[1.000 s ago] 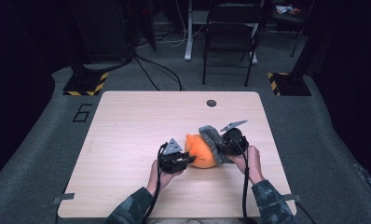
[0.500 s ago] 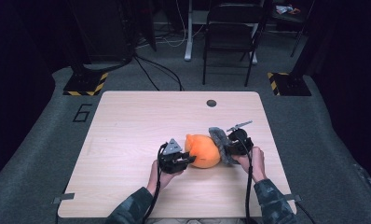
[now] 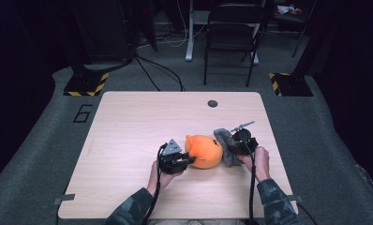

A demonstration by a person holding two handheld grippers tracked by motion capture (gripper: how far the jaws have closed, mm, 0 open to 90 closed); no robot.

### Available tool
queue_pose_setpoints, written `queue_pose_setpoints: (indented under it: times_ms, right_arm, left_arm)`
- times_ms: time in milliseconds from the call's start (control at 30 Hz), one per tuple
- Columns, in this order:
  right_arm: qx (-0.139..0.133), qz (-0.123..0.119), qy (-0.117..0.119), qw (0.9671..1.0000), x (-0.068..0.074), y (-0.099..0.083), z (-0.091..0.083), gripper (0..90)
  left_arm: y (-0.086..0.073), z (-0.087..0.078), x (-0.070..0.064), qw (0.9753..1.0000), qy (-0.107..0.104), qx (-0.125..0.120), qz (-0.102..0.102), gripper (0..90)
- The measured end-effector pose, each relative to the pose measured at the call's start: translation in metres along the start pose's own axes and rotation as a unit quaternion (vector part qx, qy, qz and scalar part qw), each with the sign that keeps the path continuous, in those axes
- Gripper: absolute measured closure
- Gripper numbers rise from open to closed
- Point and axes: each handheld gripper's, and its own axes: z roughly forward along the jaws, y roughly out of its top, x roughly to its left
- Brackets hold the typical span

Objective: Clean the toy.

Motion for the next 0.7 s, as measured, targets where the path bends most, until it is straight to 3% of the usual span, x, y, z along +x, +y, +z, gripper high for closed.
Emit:
queue_pose_setpoints:
  times_ms: [100,133,200,267,367,400,500,567,700]
  right_arm:
    - [-0.032,-0.008,0.007,0.9994,0.004,0.008,-0.026,78.0]
    - [-0.032,-0.008,0.007,0.9994,0.004,0.008,-0.026,78.0]
    - [-0.062,-0.015,0.025,0.9977,0.011,0.014,-0.046,78.0]
    - [-0.074,-0.019,0.03,0.9966,0.014,0.016,-0.051,78.0]
    - [-0.093,-0.04,0.057,0.9933,0.033,0.023,-0.067,78.0]
    - [-0.093,-0.04,0.057,0.9933,0.033,0.023,-0.067,78.0]
    - [-0.086,-0.07,0.074,0.9911,0.054,0.026,-0.066,77.9]
    - [-0.081,-0.077,0.077,0.9907,0.061,0.027,-0.06,78.0]
    - [-0.072,-0.075,0.083,0.9912,0.064,0.025,-0.046,78.0]
  left_arm:
    - [0.0,0.0,-0.001,1.0,0.001,-0.001,-0.004,72.3]
    - [0.0,0.0,-0.001,1.0,0.001,-0.001,-0.004,72.3]
    - [0.0,0.0,-0.002,1.0,0.002,-0.001,-0.003,72.2]
    - [0.0,0.001,-0.002,1.0,0.003,-0.002,-0.003,72.2]
    - [0.0,0.0,0.0,1.0,0.002,0.001,0.004,72.2]
    - [0.0,0.0,0.0,1.0,0.002,0.001,0.004,72.1]
    - [0.0,0.001,-0.002,1.0,0.006,-0.003,-0.001,72.1]
    - [0.0,0.001,-0.001,1.0,0.006,-0.001,0.006,72.2]
    - [-0.001,0.001,-0.001,1.0,0.003,0.001,0.003,72.1]
